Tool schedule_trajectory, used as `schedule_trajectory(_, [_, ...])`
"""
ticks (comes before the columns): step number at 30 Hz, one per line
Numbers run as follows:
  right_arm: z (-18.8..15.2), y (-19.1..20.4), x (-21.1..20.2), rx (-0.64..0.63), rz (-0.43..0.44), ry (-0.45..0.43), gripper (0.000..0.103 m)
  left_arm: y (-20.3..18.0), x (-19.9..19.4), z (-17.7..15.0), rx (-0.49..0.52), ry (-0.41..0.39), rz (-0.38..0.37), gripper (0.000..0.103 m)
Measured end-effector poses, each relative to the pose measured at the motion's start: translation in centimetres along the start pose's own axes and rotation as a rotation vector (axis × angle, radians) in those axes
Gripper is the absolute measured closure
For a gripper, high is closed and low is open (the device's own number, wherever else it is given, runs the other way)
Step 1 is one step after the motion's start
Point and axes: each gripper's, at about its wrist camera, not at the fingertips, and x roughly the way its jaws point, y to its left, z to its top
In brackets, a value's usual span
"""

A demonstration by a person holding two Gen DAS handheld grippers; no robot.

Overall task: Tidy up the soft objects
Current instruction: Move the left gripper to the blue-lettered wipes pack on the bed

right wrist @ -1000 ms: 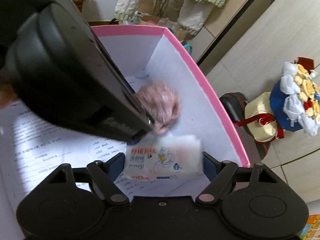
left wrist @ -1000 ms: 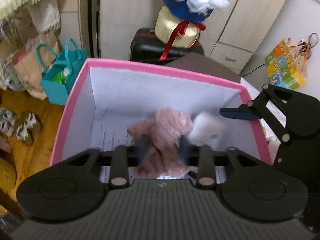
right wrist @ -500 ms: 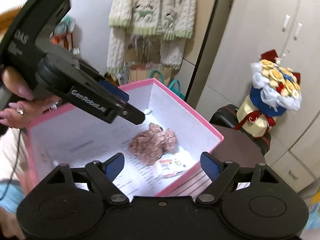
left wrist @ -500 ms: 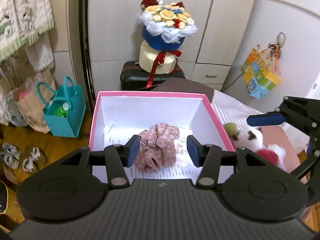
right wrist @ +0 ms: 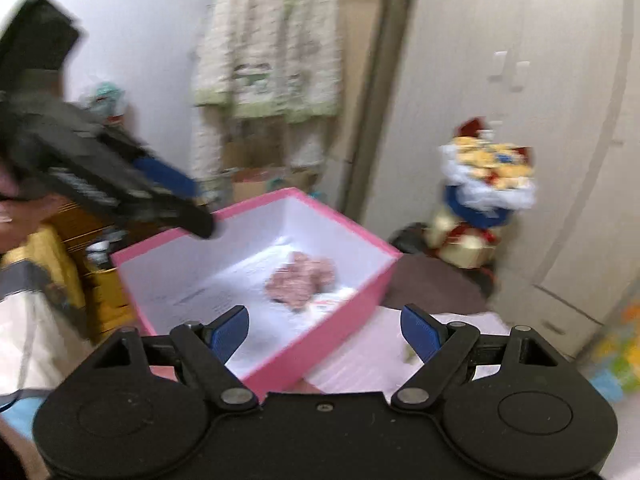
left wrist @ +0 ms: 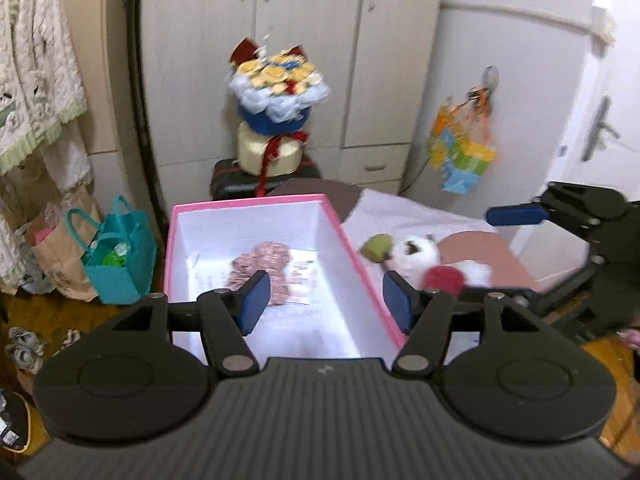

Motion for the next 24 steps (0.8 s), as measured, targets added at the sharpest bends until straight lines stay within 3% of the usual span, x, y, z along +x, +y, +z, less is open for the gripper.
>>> schedule_trajectory(10, [-3.5,0.4,-6.5,0.070,-0.017,-0.069,0.017,-5.4,-4.9,-2.9,0.072,-0.039,-0.070,0.037])
schedule_trajectory(21, [-9.4,1.6,-10.4,0.092,0.019,-0.018,0.015,-10.5,-3.7,-5.4,0.174,0.036,-0.203,0.037])
schedule_trajectory(24, [-10.9,1.5,-11.5,0.127,0.042,-0.051,0.015,-11.7,-2.4,-6.3,0.197,0.057,-0.228,0.037])
